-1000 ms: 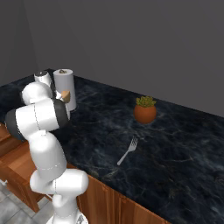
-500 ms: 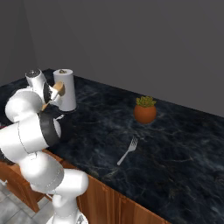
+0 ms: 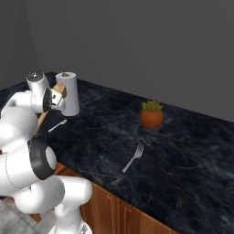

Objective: Organize the utensils by type. Pick up the wooden spoons from the counter and place them in the open cabinet. Then pick up the metallic utensils from the counter and place them in the open drawer.

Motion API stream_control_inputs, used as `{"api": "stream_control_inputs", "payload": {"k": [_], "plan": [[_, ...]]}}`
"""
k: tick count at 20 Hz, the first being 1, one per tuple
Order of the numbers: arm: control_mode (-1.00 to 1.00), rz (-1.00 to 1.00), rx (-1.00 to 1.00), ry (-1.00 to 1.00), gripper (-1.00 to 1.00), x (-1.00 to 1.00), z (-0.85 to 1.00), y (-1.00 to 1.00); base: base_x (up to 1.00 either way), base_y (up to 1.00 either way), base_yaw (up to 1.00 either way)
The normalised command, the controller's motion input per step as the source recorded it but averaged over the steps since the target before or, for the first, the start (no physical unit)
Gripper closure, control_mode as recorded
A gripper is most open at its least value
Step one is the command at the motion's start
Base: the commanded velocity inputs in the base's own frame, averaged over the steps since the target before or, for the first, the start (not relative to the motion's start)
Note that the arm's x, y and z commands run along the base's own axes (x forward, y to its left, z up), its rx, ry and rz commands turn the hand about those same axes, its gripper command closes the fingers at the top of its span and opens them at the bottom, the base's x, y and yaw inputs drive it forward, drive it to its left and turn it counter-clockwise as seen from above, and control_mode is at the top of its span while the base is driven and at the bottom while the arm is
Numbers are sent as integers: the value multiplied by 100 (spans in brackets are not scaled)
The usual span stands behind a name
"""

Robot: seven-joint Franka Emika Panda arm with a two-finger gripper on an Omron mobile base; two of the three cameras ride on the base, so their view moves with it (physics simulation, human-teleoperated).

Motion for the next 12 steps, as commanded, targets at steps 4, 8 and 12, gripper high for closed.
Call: {"api": "stream_control_inputs", "payload": {"k": [4, 8, 12], "plan": [[100, 0, 0, -1, 100, -5, 0, -4, 0, 0, 0], [100, 0, 0, 0, 100, 0, 0, 0, -32, -17, -1], [100, 0, 0, 0, 100, 0, 0, 0, -52, -52, 19]]}}
